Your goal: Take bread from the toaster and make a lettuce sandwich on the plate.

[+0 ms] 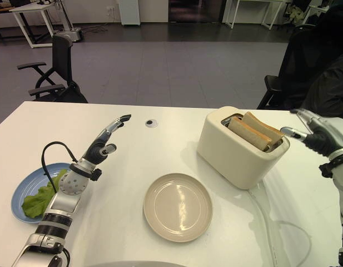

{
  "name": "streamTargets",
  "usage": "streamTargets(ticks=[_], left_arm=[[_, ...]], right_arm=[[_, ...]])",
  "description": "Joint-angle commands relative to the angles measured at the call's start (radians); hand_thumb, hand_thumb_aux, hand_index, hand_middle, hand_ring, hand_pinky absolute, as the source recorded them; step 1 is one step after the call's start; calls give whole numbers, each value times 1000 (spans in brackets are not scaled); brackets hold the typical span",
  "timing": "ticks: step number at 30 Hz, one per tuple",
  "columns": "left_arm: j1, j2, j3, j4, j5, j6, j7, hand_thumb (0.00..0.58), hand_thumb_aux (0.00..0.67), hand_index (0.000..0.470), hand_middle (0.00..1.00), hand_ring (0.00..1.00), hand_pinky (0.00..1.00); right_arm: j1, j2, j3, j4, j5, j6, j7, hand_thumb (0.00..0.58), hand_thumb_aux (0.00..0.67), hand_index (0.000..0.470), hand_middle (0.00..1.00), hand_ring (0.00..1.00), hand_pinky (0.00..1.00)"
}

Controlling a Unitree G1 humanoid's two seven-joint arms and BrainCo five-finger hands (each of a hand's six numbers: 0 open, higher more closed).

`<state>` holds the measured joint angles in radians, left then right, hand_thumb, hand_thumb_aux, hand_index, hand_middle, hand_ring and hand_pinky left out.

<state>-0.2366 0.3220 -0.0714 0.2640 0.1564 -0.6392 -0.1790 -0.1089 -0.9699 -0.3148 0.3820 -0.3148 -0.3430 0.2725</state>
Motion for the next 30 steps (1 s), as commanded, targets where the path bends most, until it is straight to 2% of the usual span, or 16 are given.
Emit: streamTargets(ticks=[1, 2, 6, 9, 10, 11, 12, 13, 18, 22, 26, 28, 30], left_arm=[[-5, 2, -6, 7, 8, 1, -8, 0, 0, 0, 0, 0, 0], [-5, 3, -5, 7, 8, 0, -8, 0, 0, 0, 0, 0, 0], [-3, 3, -4, 6, 8, -1, -8, 0, 0, 0, 0, 0, 0], [-3, 5, -3, 8, 7, -3, -8, 0, 0, 0, 0, 0, 0], [-3, 5, -3, 8, 7, -3, -8, 0, 0, 0, 0, 0, 0], [-3, 4, -3, 8, 8, -3, -8, 0, 0, 0, 0, 0, 0], [-3, 4, -3, 8, 8, -3, -8, 0, 0, 0, 0, 0, 0], [-3, 4, -3, 8, 8, -3, -8, 0, 0, 0, 0, 0, 0], [-2, 7, -2, 8, 10, -3, -7, 0, 0, 0, 0, 0, 0], [-2, 18, 5, 8, 10, -7, -7, 0, 0, 0, 0, 0, 0], [18, 90, 61, -18, -3, -12, -18, 0, 0, 0, 0, 0, 0], [50, 157, 110, -42, -18, -15, -37, 0, 0, 0, 0, 0, 0], [98, 273, 182, -45, -7, -12, -67, 0, 0, 0, 0, 0, 0]], right_arm=[[-25, 0, 48, 22, 13, -22, 23, 441, 342, 240, 0, 0, 0], [-27, 1, 54, 22, 19, -24, 26, 462, 368, 258, 0, 0, 0], [-27, 4, 72, 12, 23, -22, 33, 470, 378, 265, 0, 0, 0], [-32, 14, 89, -7, 31, -26, 39, 494, 413, 289, 0, 0, 0], [-35, 20, 92, -16, 41, -30, 41, 539, 491, 345, 0, 0, 0], [-38, 25, 94, -25, 52, -33, 42, 559, 541, 380, 0, 0, 0], [-42, 31, 93, -35, 65, -37, 43, 578, 628, 441, 0, 0, 0], [-46, 38, 90, -44, 83, -39, 47, 580, 670, 470, 0, 0, 0], [-96, 56, 10, -29, 203, 23, 38, 580, 670, 470, 0, 0, 0], [-126, 71, -67, -70, 387, 50, 124, 580, 670, 470, 0, 0, 0], [-152, 76, -137, -152, 633, 100, 288, 580, 670, 470, 0, 0, 0], [-166, 73, -164, -199, 757, 127, 389, 580, 670, 470, 0, 0, 0], [-163, 71, -162, -278, 906, 168, 554, 580, 670, 470, 0, 0, 0]])
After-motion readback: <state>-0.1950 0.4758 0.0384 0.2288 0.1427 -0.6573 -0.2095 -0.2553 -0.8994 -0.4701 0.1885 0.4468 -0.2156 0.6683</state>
